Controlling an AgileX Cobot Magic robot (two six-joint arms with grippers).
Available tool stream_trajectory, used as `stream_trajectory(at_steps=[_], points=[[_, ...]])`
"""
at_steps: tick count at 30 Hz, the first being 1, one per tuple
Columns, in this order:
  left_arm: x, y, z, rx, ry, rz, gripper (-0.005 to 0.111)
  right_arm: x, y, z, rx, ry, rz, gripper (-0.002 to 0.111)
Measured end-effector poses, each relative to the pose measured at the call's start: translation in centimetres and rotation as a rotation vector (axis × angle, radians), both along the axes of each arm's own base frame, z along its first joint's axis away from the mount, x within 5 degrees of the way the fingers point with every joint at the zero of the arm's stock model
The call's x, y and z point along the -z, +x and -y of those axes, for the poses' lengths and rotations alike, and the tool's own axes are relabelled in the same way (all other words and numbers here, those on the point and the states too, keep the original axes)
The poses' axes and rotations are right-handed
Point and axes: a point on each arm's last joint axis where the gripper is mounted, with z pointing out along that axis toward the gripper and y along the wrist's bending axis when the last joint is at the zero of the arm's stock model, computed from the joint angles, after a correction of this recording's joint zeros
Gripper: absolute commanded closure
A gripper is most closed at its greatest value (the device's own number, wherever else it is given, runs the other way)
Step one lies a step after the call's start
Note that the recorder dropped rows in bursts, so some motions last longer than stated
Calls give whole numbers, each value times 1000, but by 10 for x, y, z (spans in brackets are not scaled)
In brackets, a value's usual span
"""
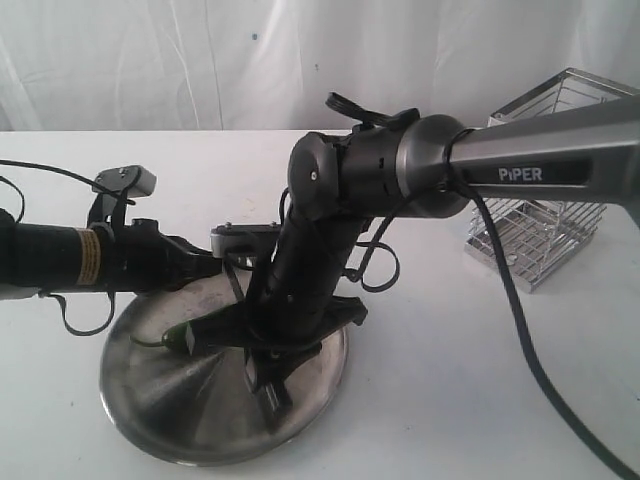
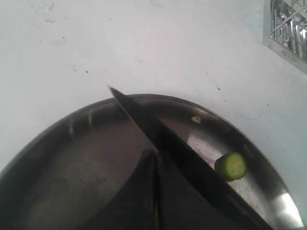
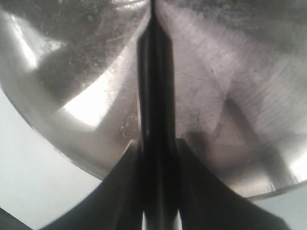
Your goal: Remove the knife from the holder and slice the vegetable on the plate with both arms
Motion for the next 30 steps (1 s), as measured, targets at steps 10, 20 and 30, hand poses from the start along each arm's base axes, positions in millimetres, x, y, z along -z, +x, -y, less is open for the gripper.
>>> stream_trajectory(at_steps=[10, 20, 30], points=[[-20, 3, -9, 8, -124, 99, 107, 0, -8, 4, -17, -47, -85, 108], [-39, 7, -34, -90, -285, 111, 107, 0, -7, 4, -15, -44, -72, 108], [-35, 4, -20, -37, -210, 117, 107, 0, -12, -1, -34, -43, -66, 108]])
